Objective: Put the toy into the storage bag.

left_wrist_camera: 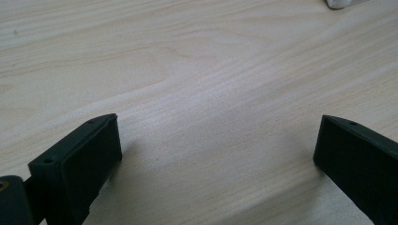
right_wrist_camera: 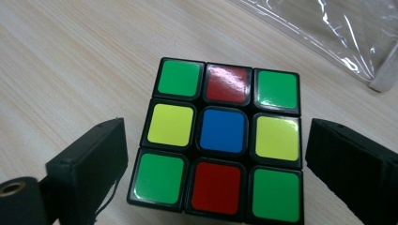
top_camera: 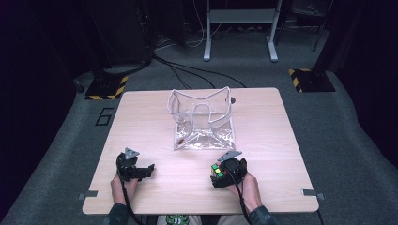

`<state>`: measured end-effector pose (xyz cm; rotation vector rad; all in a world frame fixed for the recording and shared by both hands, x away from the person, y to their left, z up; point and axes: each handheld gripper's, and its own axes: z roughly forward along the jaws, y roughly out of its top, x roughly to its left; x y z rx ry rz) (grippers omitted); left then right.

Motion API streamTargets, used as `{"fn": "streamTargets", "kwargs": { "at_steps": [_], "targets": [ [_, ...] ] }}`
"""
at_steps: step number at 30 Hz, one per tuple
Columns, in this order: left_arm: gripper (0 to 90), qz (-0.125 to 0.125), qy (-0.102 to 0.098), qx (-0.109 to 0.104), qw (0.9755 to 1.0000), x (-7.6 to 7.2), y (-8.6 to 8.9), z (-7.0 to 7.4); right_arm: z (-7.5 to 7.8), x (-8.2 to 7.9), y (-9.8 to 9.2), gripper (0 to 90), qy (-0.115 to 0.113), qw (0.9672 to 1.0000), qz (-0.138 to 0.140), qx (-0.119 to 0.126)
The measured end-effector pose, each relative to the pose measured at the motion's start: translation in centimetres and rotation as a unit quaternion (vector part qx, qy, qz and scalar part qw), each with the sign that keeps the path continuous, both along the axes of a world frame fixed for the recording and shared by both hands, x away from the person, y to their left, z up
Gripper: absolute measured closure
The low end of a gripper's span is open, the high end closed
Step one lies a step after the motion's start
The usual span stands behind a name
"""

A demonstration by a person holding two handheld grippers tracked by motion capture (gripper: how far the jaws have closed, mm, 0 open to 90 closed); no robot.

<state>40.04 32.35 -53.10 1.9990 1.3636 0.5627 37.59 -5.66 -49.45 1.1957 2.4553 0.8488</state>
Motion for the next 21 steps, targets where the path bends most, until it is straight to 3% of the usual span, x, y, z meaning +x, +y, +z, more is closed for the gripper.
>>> {"fn": "streamTargets", "kwargs": {
  "at_steps": [1, 2, 4, 10, 21],
  "targets": [
    [1.1, 0.000, 0.000, 0.000, 1.0000, 0.00, 0.01, 0.00, -0.18, 0.05, 0.06, 13.9, 0.001, 1.0000, 0.002, -0.003],
    [1.1, 0.000, 0.000, 0.000, 1.0000, 0.00, 0.01, 0.00, -0.18, 0.05, 0.06, 13.9, 0.001, 1.0000, 0.002, -0.003],
    [1.2, 0.000, -0.001, 0.000, 1.0000, 0.00, 0.00, 0.00, -0.27, -0.14, 0.07, 33.1, -0.003, 1.0000, -0.008, -0.003],
    [1.5, 0.000, 0.000, 0.000, 1.0000, -0.01, 0.01, 0.01, -0.23, -0.25, -0.07, 33.3, -0.004, 0.9999, -0.009, -0.010],
    [1.4, 0.000, -0.001, 0.000, 1.0000, -0.01, 0.00, 0.00, 0.53, -0.60, -0.11, 33.3, -0.011, 0.9999, -0.002, 0.000]
  ]
}}
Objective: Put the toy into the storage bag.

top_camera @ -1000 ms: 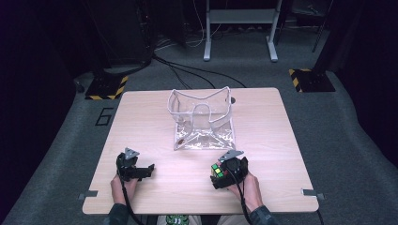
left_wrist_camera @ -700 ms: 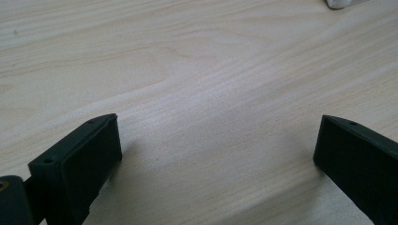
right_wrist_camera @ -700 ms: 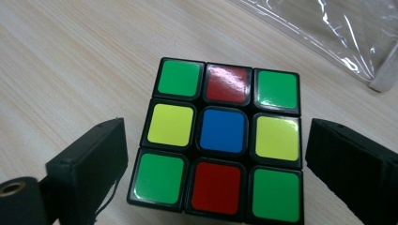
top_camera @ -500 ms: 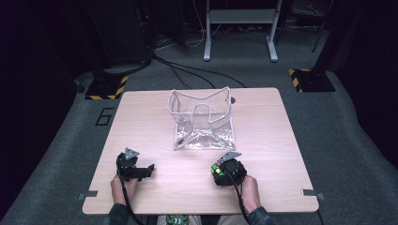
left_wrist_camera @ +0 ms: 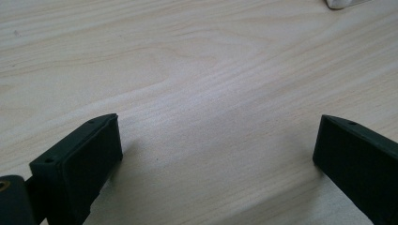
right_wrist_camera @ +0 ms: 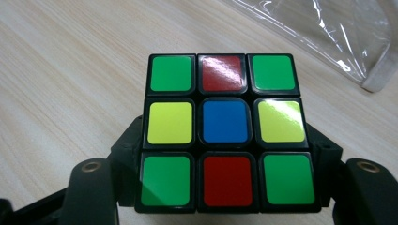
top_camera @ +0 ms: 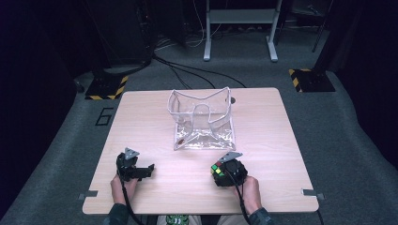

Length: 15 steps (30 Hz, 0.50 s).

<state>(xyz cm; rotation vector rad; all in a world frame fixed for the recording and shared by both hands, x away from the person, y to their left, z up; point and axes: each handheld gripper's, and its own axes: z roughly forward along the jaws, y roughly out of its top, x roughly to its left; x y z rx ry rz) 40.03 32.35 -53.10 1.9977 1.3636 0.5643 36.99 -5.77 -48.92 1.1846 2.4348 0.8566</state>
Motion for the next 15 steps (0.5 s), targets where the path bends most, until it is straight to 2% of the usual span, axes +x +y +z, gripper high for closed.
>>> {"fn": "streamTargets", "kwargs": {
  "at_steps": [15],
  "targets": [
    [1.5, 0.000, 0.000, 0.000, 1.0000, 0.0, 0.0, 0.0, 1.7, 0.0, -0.9, 33.3, -0.019, 0.9998, 0.000, 0.004]
  ]
}}
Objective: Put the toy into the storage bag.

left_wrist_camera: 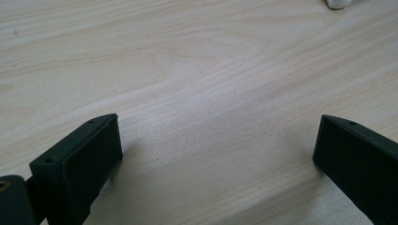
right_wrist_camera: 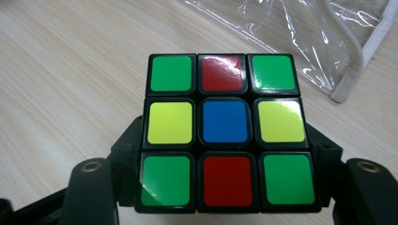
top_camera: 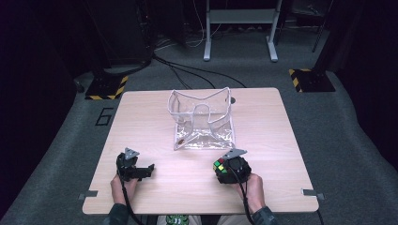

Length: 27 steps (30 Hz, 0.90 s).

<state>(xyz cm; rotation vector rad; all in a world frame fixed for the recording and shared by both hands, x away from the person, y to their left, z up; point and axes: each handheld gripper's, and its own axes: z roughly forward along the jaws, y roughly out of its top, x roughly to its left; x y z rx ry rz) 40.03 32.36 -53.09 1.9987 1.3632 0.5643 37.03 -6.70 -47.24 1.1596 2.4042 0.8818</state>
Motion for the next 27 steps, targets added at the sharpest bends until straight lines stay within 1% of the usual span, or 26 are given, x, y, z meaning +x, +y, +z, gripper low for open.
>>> {"fn": "streamTargets", "kwargs": {
  "at_steps": [3, 4, 9, 13, 16, 18, 21, 27],
  "targets": [
    [1.4, 0.000, 0.000, 0.000, 1.0000, 0.0, 0.0, 0.0, 0.2, 0.0, 0.0, 33.3, -0.004, 1.0000, 0.001, -0.001],
    [1.4, 0.000, 0.000, 0.000, 1.0000, 0.0, 0.0, 0.0, 0.3, 0.1, -0.1, 33.3, -0.006, 1.0000, 0.004, -0.005],
    [1.4, 0.000, 0.000, 0.000, 1.0000, 0.0, 0.0, 0.0, 0.6, 0.2, -0.2, 33.2, -0.010, 0.9999, 0.001, -0.003],
    [1.4, 0.000, 0.000, 0.000, 1.0000, 0.0, 0.0, 0.0, 0.9, 0.3, -0.3, 33.2, -0.008, 1.0000, 0.000, -0.004],
    [1.4, 0.000, 0.000, 0.000, 1.0000, 0.0, 0.0, 0.0, 1.1, 0.4, -0.4, 33.2, -0.011, 0.9999, 0.001, -0.006],
    [1.4, 0.000, 0.000, 0.000, 1.0000, 0.0, 0.0, 0.0, 1.2, 0.4, -0.4, 33.2, -0.009, 0.9999, -0.004, -0.003],
    [1.4, 0.000, 0.000, 0.000, 1.0000, 0.0, 0.0, 0.0, 1.5, 0.5, -0.5, 33.2, -0.014, 0.9999, 0.000, 0.000],
    [1.4, 0.000, 0.000, 0.000, 1.0000, 0.0, 0.0, 0.0, 2.3, 0.8, -0.7, 33.2, -0.021, 0.9998, -0.001, -0.002]
  ]
}}
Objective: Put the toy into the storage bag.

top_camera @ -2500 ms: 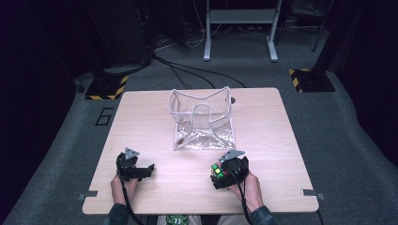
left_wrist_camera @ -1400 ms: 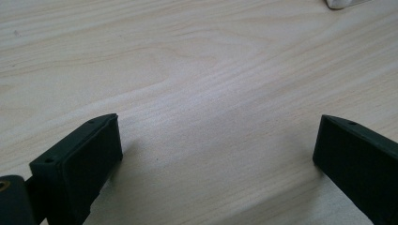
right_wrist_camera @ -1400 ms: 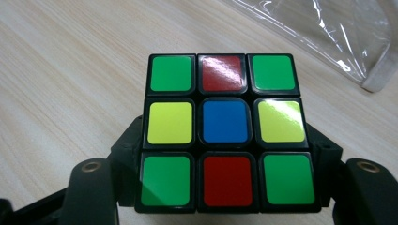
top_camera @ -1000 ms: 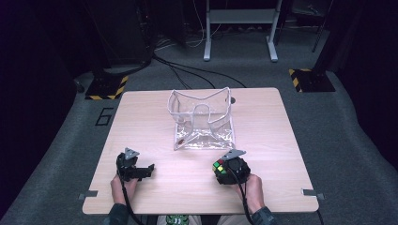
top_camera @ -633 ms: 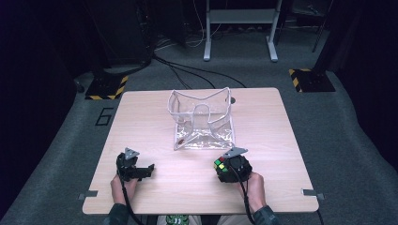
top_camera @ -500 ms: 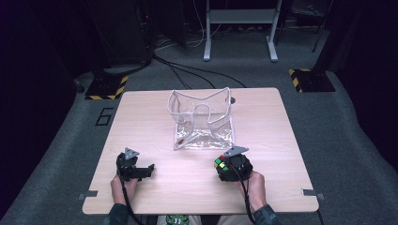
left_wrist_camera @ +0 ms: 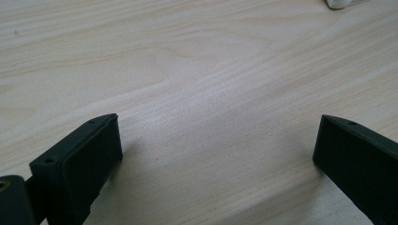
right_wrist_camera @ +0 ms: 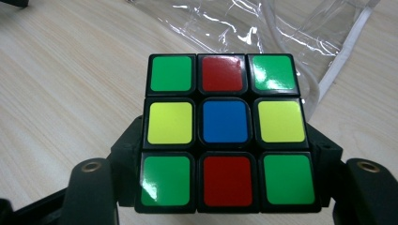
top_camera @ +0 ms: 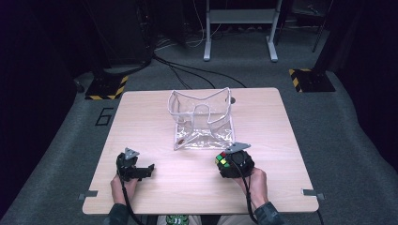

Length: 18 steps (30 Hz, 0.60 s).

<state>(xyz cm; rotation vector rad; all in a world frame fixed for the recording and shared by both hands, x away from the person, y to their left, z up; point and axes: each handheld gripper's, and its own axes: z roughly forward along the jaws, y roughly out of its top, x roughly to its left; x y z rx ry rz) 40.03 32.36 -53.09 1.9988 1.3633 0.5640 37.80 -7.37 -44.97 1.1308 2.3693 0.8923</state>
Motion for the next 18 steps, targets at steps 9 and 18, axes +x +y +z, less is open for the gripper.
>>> {"fn": "streamTargets", "kwargs": {
  "at_steps": [9, 18],
  "targets": [
    [1.4, 0.000, 0.000, 0.000, 1.0000, 0.0, 0.0, 0.0, 1.1, 0.4, -0.2, 33.2, -0.010, 0.9999, -0.003, -0.001],
    [1.4, 0.000, 0.000, 0.000, 1.0000, 0.0, 0.0, 0.0, 1.9, 0.8, -0.2, 33.2, -0.020, 0.9998, 0.000, -0.004]
  ]
}}
